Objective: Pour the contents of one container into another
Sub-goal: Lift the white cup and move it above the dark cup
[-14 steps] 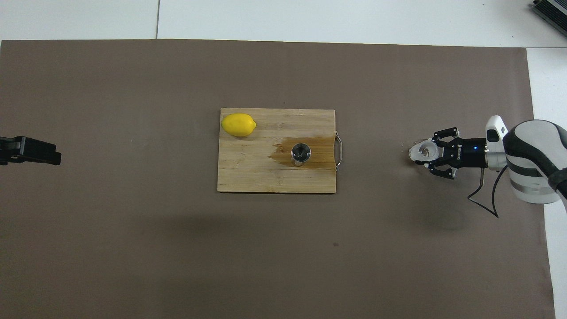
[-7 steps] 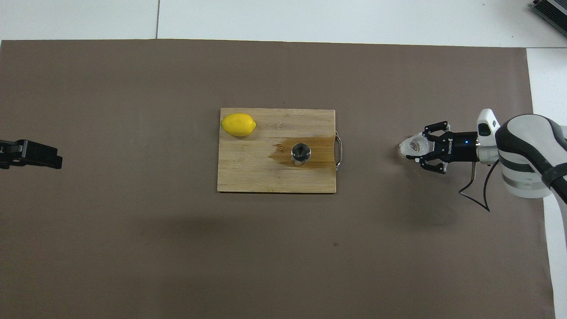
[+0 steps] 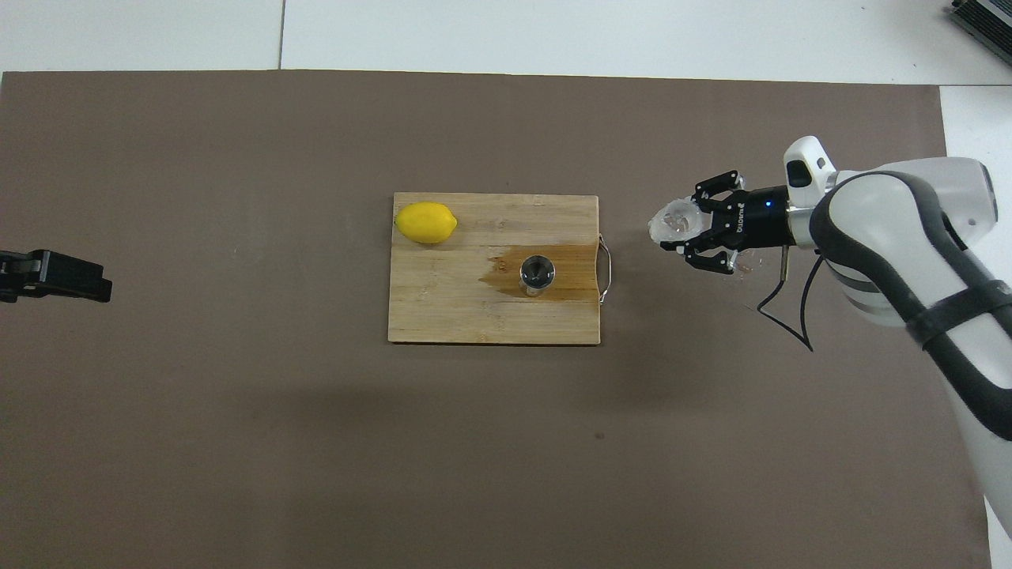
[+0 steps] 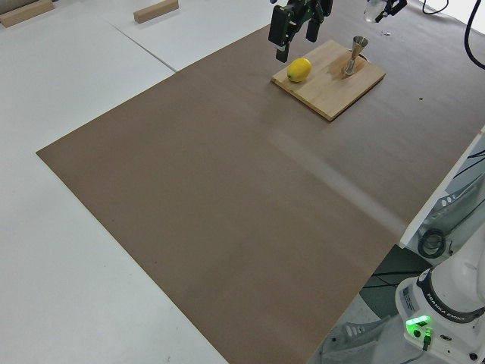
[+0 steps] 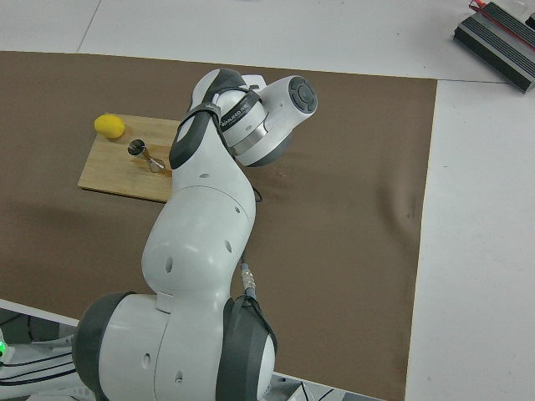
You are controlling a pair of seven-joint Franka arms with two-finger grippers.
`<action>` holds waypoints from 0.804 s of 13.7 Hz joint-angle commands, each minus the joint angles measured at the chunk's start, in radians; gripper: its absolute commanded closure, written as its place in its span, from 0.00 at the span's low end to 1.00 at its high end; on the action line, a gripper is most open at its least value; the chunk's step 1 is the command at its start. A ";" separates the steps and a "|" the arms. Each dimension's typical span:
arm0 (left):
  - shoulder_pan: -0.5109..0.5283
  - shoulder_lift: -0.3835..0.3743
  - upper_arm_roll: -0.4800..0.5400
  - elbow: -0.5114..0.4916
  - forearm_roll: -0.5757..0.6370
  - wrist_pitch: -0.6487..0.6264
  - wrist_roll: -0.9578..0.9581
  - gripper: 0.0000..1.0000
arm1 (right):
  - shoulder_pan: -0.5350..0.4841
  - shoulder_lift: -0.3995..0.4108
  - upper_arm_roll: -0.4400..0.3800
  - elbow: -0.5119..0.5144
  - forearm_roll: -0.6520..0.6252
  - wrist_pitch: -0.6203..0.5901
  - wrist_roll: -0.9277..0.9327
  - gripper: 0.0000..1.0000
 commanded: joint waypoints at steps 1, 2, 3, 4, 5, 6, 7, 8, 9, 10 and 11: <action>0.019 -0.027 -0.013 -0.025 -0.006 -0.005 0.012 0.00 | 0.062 -0.021 0.003 0.040 -0.122 0.011 0.152 0.57; 0.019 -0.027 -0.013 -0.027 -0.006 -0.006 0.012 0.00 | 0.079 -0.022 0.003 0.044 -0.171 0.025 0.175 0.57; 0.019 -0.027 -0.013 -0.027 -0.006 -0.006 0.012 0.00 | 0.105 -0.024 0.003 0.045 -0.217 0.039 0.196 0.57; 0.019 -0.027 -0.013 -0.027 -0.006 -0.005 0.012 0.00 | 0.131 -0.024 0.003 0.045 -0.257 0.049 0.221 0.57; 0.019 -0.027 -0.013 -0.025 -0.006 -0.005 0.012 0.00 | 0.157 -0.024 0.003 0.045 -0.299 0.075 0.255 0.57; 0.019 -0.027 -0.013 -0.025 -0.006 -0.005 0.012 0.00 | 0.182 -0.022 0.003 0.044 -0.350 0.094 0.300 0.57; 0.019 -0.027 -0.013 -0.025 -0.006 -0.006 0.012 0.00 | 0.208 -0.022 0.003 0.045 -0.404 0.100 0.347 0.57; 0.019 -0.027 -0.013 -0.027 -0.006 -0.006 0.012 0.00 | 0.227 -0.022 0.003 0.045 -0.460 0.102 0.389 0.57; 0.019 -0.027 -0.013 -0.027 -0.006 -0.005 0.012 0.00 | 0.240 -0.022 0.003 0.045 -0.504 0.103 0.432 0.57; 0.019 -0.027 -0.013 -0.027 -0.006 -0.006 0.010 0.00 | 0.245 -0.024 0.003 0.045 -0.537 0.111 0.451 0.57; 0.019 -0.027 -0.013 -0.025 -0.006 -0.005 0.012 0.00 | 0.247 -0.027 0.005 0.045 -0.577 0.109 0.456 0.57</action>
